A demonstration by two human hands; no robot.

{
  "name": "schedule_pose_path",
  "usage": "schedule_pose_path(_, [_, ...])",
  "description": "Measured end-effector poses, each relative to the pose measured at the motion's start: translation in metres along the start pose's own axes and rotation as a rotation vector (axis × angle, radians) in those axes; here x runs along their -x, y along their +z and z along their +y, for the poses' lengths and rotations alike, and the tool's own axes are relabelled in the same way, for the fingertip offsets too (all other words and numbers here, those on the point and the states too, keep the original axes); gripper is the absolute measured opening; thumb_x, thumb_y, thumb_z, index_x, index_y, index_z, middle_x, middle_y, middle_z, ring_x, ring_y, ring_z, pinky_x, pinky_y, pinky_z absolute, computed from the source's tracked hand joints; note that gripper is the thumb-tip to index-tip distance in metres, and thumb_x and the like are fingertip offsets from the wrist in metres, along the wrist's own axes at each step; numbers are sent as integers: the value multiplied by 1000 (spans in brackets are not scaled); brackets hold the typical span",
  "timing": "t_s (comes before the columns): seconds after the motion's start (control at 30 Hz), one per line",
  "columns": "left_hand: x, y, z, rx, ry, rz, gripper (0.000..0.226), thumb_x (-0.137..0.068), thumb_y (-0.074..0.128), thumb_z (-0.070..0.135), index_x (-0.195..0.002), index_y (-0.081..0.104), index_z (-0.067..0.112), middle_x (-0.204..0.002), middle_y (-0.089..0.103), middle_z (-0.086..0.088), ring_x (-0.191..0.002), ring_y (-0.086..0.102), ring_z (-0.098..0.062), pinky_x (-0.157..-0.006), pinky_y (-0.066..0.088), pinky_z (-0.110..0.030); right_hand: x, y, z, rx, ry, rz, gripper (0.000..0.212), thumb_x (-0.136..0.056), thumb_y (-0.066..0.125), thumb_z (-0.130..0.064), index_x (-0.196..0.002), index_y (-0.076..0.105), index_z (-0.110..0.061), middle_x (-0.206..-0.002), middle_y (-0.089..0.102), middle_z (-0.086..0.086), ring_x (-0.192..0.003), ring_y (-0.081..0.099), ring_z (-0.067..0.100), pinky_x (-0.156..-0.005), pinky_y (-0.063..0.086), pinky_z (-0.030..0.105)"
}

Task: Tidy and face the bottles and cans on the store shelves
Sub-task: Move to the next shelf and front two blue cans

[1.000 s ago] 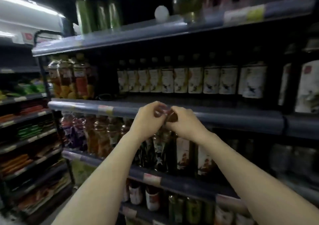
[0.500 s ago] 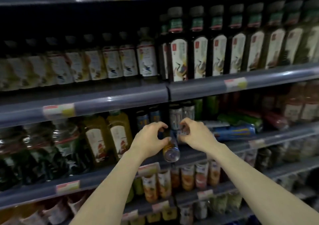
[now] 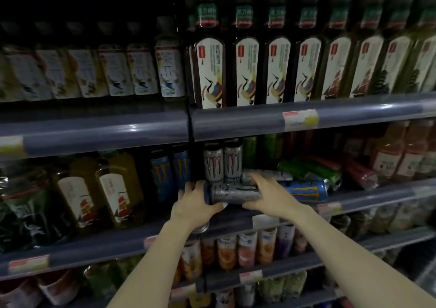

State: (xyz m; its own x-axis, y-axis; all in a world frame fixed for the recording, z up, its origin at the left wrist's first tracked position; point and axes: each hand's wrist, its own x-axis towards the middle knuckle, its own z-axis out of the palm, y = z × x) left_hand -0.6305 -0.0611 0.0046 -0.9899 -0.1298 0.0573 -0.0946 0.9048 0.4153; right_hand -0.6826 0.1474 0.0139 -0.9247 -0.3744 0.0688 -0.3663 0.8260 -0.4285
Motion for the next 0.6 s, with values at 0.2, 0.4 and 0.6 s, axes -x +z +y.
schedule_pose_path(0.2, [-5,6,-2,93,-97,-58,93,-71,65,60,-143,20,22,-146,24,-12,-130,34,-36,-103,38,-44,-15,5,6,89,-87,-22,88,-71,71,-52,-142,26,-26,-144,42,4,-127,42,27,-97,43,39])
schedule_pose_path(0.4, [-7,3,-1,143,-123,-65,90,-70,72,43,-143,24,22,-148,25,-8,-132,35,-30,-103,37,-39,-10,-30,36,179,-44,-54,91,-64,77,-50,-139,30,-29,-141,46,4,-124,46,27,-98,43,41])
schedule_pose_path(0.6, [-8,-3,1,158,-167,-97,90,-71,75,41,-144,24,26,-145,28,-11,-128,38,-33,-102,39,-40,3,-48,70,312,75,-38,84,-61,80,-48,-132,42,-23,-132,51,4,-118,48,27,-96,42,40])
